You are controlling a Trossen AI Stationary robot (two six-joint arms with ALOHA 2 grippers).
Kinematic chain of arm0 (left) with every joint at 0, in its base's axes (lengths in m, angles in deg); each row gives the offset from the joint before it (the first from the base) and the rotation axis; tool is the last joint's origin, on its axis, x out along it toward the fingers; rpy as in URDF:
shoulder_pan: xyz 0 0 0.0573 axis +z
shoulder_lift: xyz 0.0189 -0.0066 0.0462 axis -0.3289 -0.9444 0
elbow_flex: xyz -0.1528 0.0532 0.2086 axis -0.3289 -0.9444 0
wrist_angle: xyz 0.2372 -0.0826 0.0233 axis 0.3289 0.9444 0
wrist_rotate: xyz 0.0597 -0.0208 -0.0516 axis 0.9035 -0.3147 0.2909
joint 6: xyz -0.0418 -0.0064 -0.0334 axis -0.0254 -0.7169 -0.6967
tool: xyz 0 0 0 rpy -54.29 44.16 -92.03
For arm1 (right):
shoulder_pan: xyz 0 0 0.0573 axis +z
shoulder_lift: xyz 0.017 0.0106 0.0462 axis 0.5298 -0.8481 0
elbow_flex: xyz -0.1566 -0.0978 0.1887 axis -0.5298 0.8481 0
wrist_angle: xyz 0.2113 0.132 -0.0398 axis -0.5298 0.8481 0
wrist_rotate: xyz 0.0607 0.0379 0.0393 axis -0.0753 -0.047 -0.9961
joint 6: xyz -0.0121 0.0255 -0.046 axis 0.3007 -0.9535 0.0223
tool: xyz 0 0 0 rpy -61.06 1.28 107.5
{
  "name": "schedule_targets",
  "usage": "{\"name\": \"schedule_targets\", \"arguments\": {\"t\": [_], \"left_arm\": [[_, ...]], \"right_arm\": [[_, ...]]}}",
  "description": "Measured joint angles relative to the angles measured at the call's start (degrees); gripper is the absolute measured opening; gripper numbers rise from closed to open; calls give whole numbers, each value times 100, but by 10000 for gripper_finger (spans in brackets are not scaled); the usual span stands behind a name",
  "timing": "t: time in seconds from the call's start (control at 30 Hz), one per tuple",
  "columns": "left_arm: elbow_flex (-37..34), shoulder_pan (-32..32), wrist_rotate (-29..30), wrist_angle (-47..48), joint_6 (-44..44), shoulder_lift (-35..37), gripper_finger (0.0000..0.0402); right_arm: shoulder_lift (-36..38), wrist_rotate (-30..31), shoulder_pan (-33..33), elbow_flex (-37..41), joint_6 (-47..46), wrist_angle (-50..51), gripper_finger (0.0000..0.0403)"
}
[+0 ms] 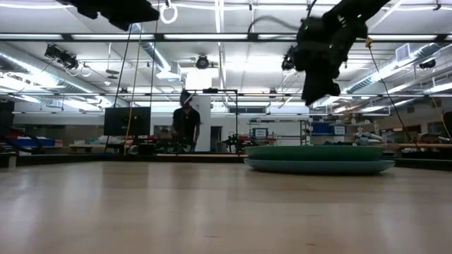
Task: Stack plastic plates
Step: Return to Home Position
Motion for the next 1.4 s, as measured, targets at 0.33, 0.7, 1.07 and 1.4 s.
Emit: {"name": "schedule_targets", "arguments": {"t": [0.33, 0.7, 1.07, 1.4], "left_arm": [[-1993, 6, 9, -1632, -435, 2008, 142], [-3133, 6, 341, -1027, -573, 4624, 142], [-3133, -121, 272, -735, -466, 4959, 142], [-3124, -157, 268, -1163, -278, 4959, 142]], "right_arm": [[1760, 0, 501, 1620, -313, -3101, 150], [3222, -1027, -320, 3395, -1021, -5545, 111], [4110, -358, -812, 5533, -2250, -8663, 98], [4337, 76, -1099, 5959, -2977, -9419, 98]]}}
